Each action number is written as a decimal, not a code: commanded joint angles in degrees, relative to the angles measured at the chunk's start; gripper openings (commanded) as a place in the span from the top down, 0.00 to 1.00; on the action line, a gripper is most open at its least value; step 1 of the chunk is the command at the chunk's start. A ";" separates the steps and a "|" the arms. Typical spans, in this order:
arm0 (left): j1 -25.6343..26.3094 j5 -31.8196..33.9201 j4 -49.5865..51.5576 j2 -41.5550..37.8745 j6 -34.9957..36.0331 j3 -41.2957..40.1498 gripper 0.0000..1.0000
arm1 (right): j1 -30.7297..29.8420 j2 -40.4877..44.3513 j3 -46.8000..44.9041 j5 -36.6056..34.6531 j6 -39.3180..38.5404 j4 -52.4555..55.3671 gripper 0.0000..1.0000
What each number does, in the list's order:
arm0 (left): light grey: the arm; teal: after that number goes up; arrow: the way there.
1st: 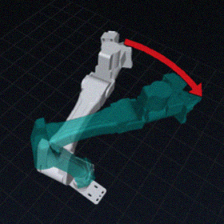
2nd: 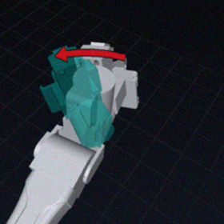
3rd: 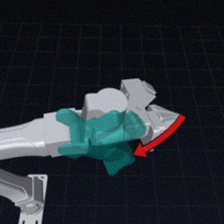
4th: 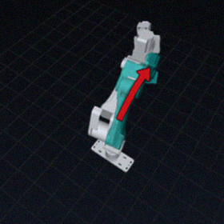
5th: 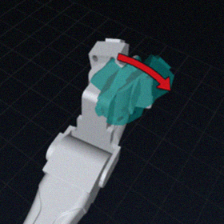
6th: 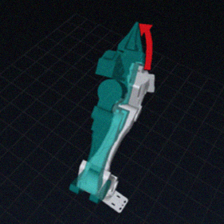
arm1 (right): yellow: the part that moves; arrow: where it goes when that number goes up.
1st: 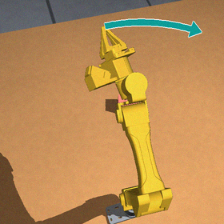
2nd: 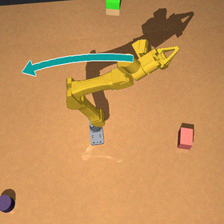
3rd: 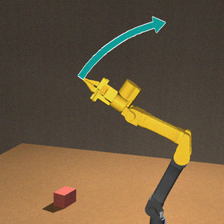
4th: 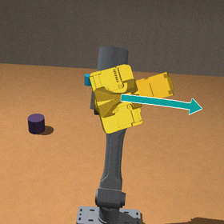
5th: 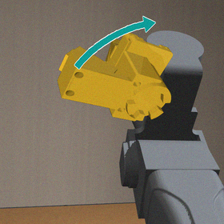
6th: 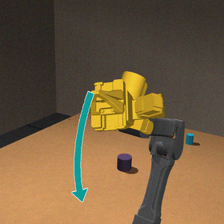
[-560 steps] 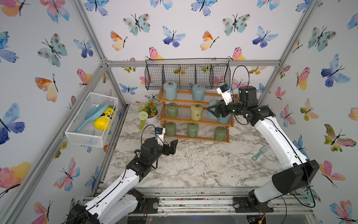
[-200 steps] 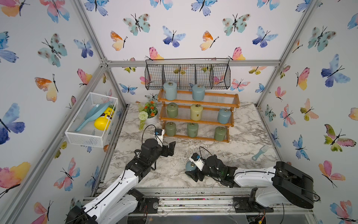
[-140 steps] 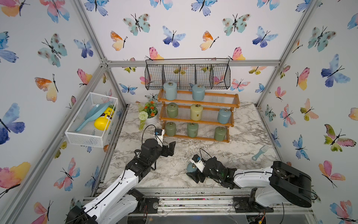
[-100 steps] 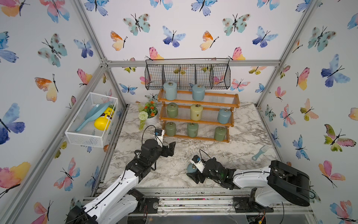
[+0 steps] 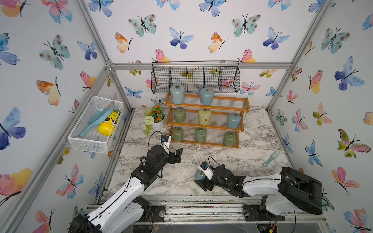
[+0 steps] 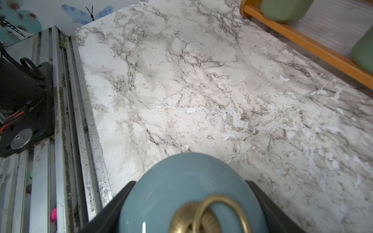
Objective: Remove the tea canisters from the shelf
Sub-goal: Place the tea canister at the center of the board.
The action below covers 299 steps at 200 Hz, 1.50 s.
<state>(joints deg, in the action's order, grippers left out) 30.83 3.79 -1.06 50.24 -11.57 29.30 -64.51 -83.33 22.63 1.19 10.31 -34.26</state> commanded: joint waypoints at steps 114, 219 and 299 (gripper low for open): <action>-0.16 1.31 -0.41 -0.73 1.71 0.08 0.02 | -0.34 8.52 0.64 -2.56 1.92 5.85 0.00; -10.03 -10.85 15.80 6.87 5.85 23.67 0.01 | -0.35 16.72 13.70 -6.33 0.49 22.22 0.00; -16.50 -16.90 27.96 24.47 13.50 56.29 0.02 | -0.09 14.67 23.38 -9.26 0.07 30.54 0.00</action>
<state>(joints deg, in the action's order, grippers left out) 16.56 -10.02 22.48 71.46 -0.27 79.46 -64.55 -67.37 43.40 -6.92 10.87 -8.01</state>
